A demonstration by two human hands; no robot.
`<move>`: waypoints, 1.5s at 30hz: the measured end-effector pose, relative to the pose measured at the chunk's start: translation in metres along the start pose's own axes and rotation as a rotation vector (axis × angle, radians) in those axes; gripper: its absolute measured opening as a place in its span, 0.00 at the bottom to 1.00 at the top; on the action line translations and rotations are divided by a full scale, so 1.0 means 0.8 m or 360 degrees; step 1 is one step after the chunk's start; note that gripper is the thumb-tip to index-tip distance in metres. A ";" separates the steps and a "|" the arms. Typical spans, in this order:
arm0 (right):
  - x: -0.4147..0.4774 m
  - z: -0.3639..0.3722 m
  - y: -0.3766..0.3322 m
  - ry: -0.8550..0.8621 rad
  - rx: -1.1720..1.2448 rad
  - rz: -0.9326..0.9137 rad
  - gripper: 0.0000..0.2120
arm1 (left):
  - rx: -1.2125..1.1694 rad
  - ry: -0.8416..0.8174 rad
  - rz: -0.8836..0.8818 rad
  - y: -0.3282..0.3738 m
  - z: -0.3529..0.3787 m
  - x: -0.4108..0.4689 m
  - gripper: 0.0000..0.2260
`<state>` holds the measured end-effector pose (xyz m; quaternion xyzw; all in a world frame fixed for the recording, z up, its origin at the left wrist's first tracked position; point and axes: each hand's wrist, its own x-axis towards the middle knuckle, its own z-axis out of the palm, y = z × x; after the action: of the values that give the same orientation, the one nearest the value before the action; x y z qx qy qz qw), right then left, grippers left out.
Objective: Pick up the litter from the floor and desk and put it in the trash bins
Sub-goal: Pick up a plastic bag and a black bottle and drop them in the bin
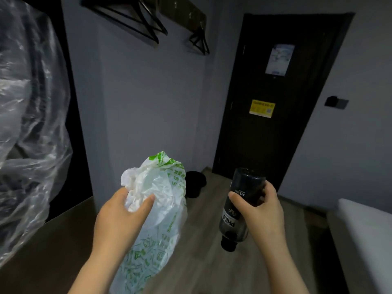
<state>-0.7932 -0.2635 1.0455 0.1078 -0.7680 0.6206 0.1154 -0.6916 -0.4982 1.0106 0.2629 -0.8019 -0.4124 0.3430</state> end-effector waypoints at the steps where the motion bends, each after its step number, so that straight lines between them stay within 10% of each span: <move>1: 0.012 0.007 0.011 0.0007 -0.0014 0.0029 0.24 | 0.0002 -0.0007 -0.0017 -0.007 0.013 0.011 0.15; 10: 0.142 0.049 0.122 0.0039 -0.0099 0.0275 0.28 | 0.0363 -0.0235 -0.0120 -0.062 0.149 0.112 0.31; 22: 0.354 0.082 0.255 -0.0170 -0.0200 0.0458 0.25 | 0.0513 -0.0401 -0.0373 -0.081 0.330 0.259 0.16; 45: 0.726 0.270 0.432 -0.0407 -0.0514 0.0679 0.30 | 0.0600 -0.0575 -0.0692 -0.186 0.614 0.601 0.24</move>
<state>-1.4615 -0.4164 0.8616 0.0014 -0.8704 0.4821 -0.0996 -1.3487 -0.6781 0.8367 0.4093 -0.8370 -0.3604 0.0446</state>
